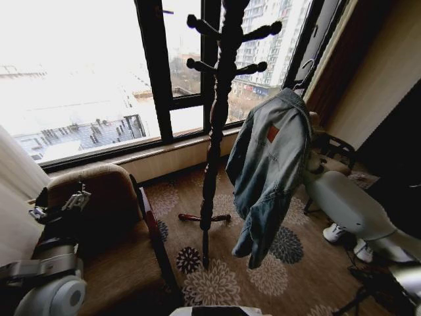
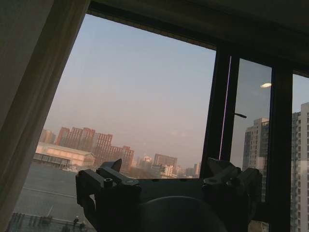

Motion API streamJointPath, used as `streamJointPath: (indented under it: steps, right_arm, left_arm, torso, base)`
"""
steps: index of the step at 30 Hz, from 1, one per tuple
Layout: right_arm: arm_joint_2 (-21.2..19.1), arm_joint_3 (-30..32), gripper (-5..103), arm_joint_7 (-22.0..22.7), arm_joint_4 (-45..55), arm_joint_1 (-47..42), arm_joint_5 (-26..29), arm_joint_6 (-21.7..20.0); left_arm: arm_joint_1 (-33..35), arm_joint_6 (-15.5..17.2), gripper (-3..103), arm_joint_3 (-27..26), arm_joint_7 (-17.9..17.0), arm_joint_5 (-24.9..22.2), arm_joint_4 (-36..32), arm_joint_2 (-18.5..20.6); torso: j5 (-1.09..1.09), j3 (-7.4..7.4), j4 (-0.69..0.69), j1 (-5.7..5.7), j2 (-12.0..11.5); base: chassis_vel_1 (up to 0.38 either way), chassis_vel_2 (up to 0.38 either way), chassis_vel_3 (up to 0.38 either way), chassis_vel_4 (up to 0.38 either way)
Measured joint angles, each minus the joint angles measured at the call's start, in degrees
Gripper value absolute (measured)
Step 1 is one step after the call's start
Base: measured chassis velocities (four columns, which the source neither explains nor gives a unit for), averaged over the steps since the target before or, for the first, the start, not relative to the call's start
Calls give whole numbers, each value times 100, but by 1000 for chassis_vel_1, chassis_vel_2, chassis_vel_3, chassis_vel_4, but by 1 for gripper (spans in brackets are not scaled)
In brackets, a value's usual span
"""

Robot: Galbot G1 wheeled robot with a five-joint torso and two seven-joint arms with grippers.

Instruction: Pick up the clothes from the bed and hang them on the clothes hanger.

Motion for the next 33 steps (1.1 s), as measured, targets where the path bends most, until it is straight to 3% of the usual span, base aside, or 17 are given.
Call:
streamJointPath:
  steps: [6,14,23,33]
  right_arm:
    - [127,-213,21,-84,-137,193,-56,22]
    - [342,-668,21,-598,-152,431,32,212]
    - [587,-981,21,-609,-244,694,21,231]
    - [535,-1148,21,-518,-81,865,20,173]
  left_arm:
    - [-9,-12,100,-1,4,0,19,1]
    - [-70,-21,100,8,23,0,83,-3]
    - [-116,-34,100,-1,35,-5,166,2]
    - [-211,-40,100,51,47,-5,255,-4]
  torso:
    - [0,0,0,0,0]
    - [-1,0,0,0,0]
    - [-1,0,1,0,0]
    - [0,0,0,0,0]
  base:
    - [0,0,0,0]
    - [0,0,0,0]
    - [0,0,0,0]
    - [0,0,0,0]
